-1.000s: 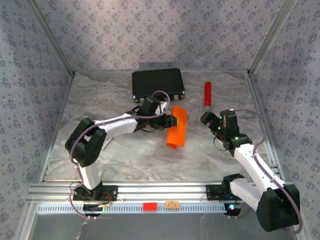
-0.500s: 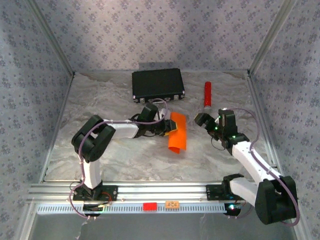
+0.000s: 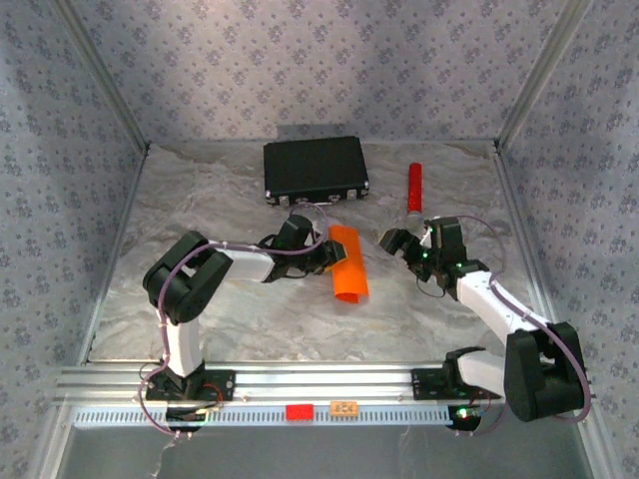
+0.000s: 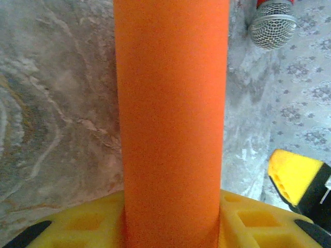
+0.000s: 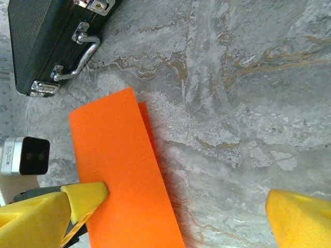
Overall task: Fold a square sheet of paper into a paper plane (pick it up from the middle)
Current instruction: First fold the square sheet of paper in half at the center of the table.
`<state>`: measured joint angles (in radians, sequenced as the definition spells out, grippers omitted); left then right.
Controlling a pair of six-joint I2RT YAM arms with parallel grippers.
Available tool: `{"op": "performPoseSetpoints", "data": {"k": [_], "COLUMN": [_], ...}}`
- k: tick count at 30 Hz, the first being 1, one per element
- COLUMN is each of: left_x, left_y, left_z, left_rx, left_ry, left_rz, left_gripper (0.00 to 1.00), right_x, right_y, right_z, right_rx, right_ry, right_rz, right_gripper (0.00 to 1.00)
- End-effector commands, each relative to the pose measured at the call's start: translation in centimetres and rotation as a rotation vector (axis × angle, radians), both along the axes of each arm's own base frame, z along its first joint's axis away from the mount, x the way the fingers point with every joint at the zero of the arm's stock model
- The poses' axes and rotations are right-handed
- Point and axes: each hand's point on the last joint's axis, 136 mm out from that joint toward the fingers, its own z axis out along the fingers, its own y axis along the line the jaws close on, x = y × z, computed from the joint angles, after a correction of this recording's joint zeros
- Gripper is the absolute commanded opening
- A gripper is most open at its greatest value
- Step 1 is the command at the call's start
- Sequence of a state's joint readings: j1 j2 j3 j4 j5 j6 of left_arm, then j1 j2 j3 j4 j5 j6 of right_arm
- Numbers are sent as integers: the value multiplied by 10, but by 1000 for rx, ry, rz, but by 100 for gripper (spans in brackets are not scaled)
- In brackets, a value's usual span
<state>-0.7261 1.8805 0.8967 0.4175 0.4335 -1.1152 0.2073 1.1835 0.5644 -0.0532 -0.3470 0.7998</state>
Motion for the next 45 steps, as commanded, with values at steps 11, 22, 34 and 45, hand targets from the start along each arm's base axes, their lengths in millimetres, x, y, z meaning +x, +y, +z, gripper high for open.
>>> {"op": "performPoseSetpoints", "data": {"k": [11,22,34,45], "left_x": [-13,-10,-6,-5], "left_y": [24,38,53,63], "left_z": [-33,-19,-22,-31], "left_rx": [265,379,467,537], "left_ry": [10,-52,-56,-41], "left_rz": [-72,-102,-80,-91], "left_gripper": [55,61,53,48], "right_x": [8,8,10,10], "right_y": [15,20,26,27], "right_z": [13,9,5,2], "right_rx": [15,13,15,11], "right_ry": [-31,-18,-1,9], "right_rz": [60,72,88,88], "right_gripper": [98,98,98,98]}}
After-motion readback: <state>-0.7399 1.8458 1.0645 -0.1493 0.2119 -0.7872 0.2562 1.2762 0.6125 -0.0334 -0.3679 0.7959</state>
